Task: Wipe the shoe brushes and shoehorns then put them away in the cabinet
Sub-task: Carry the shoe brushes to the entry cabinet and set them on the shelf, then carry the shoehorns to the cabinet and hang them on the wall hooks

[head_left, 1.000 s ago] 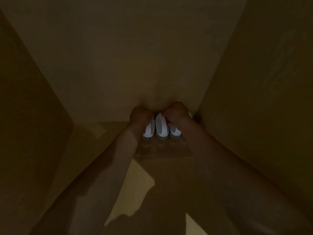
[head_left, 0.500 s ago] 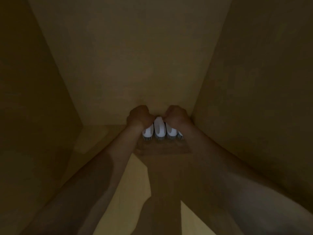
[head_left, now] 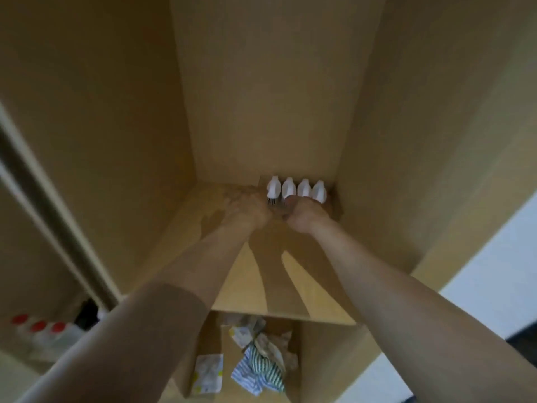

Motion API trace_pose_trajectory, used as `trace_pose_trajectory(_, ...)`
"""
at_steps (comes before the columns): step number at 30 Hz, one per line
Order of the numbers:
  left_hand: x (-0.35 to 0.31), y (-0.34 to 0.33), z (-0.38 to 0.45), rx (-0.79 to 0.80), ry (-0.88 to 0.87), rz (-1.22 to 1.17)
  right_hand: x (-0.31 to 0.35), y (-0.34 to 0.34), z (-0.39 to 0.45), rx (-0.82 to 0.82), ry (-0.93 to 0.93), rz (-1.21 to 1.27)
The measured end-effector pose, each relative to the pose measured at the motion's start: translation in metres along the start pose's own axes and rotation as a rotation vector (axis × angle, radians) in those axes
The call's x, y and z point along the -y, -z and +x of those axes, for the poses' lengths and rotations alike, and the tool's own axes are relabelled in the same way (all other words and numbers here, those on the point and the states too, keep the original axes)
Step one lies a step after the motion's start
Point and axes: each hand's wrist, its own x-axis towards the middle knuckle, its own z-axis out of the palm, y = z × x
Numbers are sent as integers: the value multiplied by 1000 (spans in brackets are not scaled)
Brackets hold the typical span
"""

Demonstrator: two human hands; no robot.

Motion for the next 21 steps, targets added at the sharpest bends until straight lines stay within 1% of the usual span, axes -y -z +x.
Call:
trace_pose_trajectory(3, 11, 2, -48, 27, 90, 204, 9, -11, -34, 58, 40, -1)
trace_pose_trajectory(5, 18, 3, -79, 32, 118, 257, 22, -18, -58, 107, 34, 29)
trace_pose_trajectory(9, 42, 5, -135, -9, 170, 229, 59, -27, -100, 168, 87, 130)
trace_pose_trajectory(12, 65, 10, -174, 10, 235, 229, 93, -33, -127, 203, 105, 161)
trace_pose_trajectory(15, 91, 21, -209, 5, 309, 230, 129, -41, -153, 202, 151, 202)
trace_pose_trajectory(21, 159, 45, -301, -78, 391, 151, 218, -69, -209, 155, 325, 218)
